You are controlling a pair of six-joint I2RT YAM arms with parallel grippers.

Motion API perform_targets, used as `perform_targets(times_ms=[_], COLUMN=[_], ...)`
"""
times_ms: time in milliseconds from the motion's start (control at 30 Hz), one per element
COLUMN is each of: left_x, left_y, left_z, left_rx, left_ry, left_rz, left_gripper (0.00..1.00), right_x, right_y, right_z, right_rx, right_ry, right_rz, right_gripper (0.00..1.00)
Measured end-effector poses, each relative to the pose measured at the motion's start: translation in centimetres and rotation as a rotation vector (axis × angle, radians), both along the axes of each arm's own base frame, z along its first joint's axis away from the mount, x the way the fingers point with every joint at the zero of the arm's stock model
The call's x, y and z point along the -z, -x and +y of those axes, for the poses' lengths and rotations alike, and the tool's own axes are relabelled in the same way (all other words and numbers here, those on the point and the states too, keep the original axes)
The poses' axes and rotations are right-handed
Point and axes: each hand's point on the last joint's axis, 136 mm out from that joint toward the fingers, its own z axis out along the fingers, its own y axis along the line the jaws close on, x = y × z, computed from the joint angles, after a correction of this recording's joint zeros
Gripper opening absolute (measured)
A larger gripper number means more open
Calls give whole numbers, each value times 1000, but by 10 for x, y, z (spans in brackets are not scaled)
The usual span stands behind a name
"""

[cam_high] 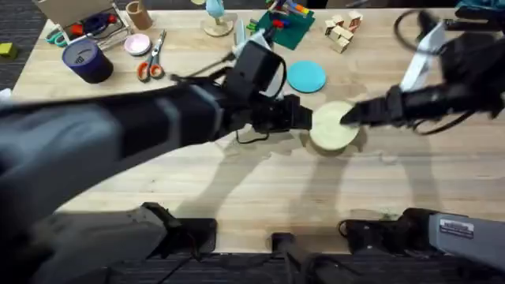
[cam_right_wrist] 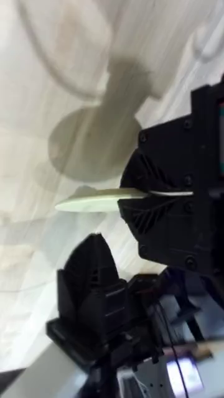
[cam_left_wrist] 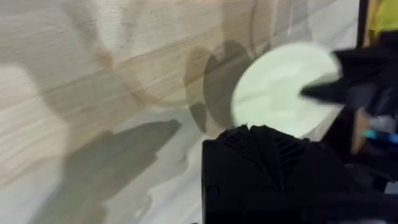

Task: Pick up the plates from the table one by one and place each into a slot on the dish rack.

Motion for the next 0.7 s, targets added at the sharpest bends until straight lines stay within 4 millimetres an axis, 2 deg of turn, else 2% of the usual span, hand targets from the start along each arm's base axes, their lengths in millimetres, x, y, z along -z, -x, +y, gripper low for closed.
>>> perform_targets(times_ms=[167,333,500,700], left_x=[-30,-56,-68,-86], left_y=[4,15,31,45], left_z=[30,65,110,151], left_rx=[-60,-97,-150,-134], left_ry=[-85,-178,-315,-485], left_rz=[-113,-234,-312,-399], left_gripper=[41,40,40,38], right_x=[-54,-93,-122,-136], right_y=[-20,-36,-49,-50], right_z=[-6,-3,7,28], right_rx=[-17,-58,-87,-123], right_ry=[85,186,302,414], right_rz=[-113,-216,-300,-351], right_gripper=[31,31,31,31])
